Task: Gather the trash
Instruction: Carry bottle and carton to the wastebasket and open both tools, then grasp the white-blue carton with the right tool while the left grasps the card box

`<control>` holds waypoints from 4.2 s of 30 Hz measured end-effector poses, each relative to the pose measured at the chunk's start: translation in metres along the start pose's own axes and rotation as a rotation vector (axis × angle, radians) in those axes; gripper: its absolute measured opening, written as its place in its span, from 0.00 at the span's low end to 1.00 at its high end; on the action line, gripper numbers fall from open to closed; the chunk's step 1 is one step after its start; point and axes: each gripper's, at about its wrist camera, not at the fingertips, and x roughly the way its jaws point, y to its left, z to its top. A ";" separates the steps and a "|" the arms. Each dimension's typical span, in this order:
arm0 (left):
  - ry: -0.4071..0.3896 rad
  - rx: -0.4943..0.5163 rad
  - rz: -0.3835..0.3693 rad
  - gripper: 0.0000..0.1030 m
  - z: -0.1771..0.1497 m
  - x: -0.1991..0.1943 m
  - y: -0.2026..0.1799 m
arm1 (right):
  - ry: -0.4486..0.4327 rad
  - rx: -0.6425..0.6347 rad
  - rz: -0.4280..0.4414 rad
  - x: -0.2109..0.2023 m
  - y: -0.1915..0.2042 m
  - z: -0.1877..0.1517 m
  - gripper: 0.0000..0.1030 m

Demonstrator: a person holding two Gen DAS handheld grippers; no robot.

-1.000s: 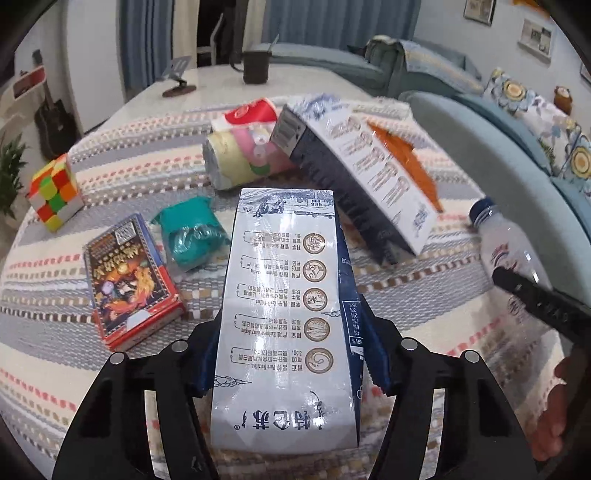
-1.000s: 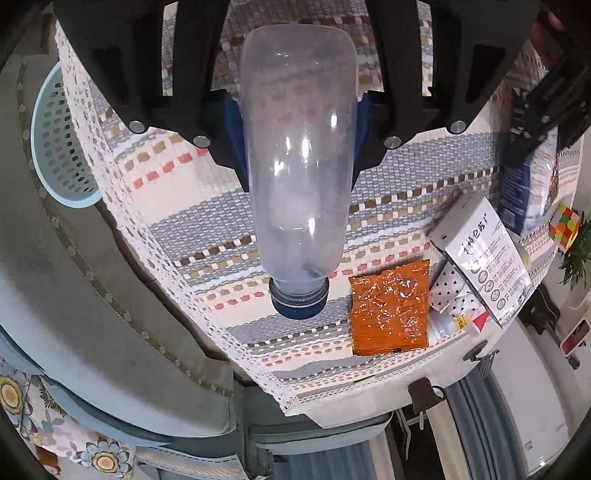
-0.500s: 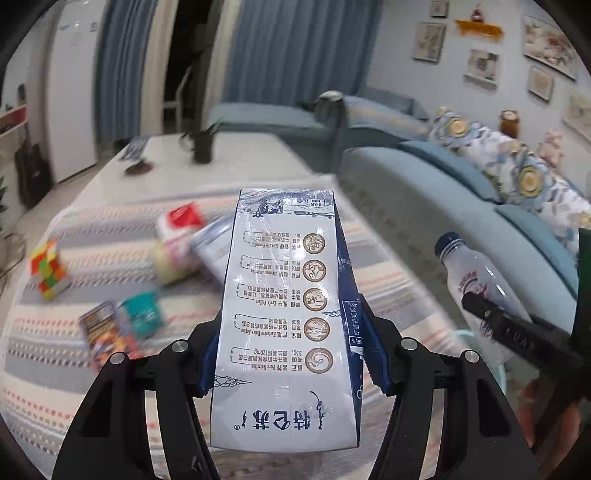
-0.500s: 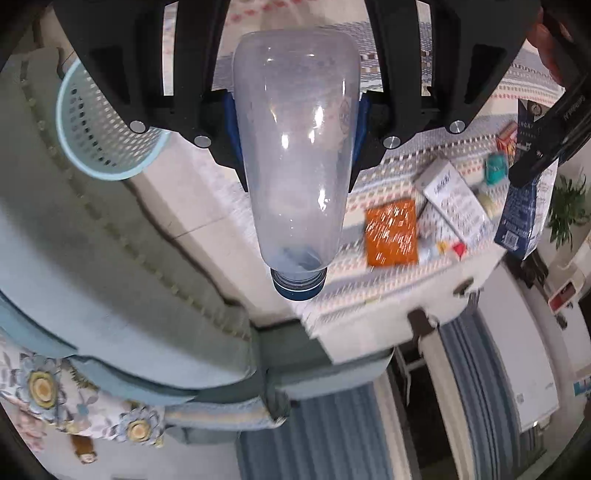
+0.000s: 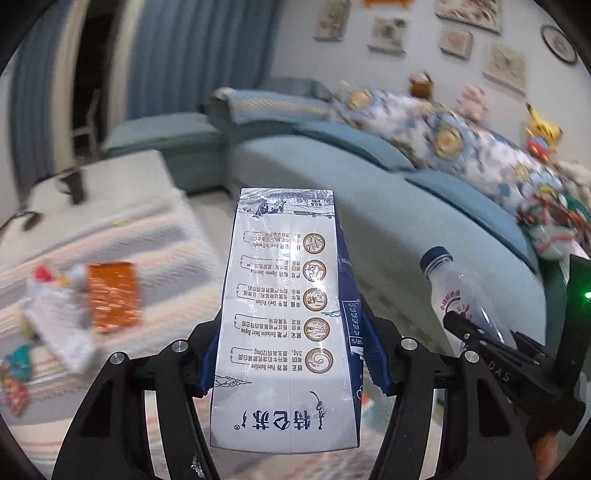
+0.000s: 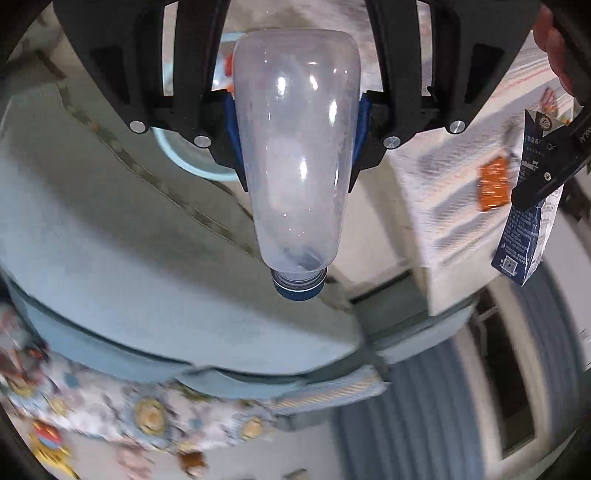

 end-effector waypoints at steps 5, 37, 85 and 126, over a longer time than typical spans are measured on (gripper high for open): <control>0.107 0.086 -0.071 0.58 -0.026 0.063 -0.049 | 0.090 0.082 -0.078 0.033 -0.062 -0.026 0.42; 0.144 -0.001 -0.037 0.73 -0.038 0.037 0.031 | 0.092 -0.026 0.096 0.025 0.020 -0.036 0.47; 0.177 -0.452 0.523 0.63 -0.144 -0.083 0.371 | 0.161 -0.669 0.442 0.094 0.406 -0.120 0.51; 0.249 -0.312 0.443 0.56 -0.149 -0.075 0.283 | 0.299 -0.574 0.353 0.075 0.334 -0.116 0.51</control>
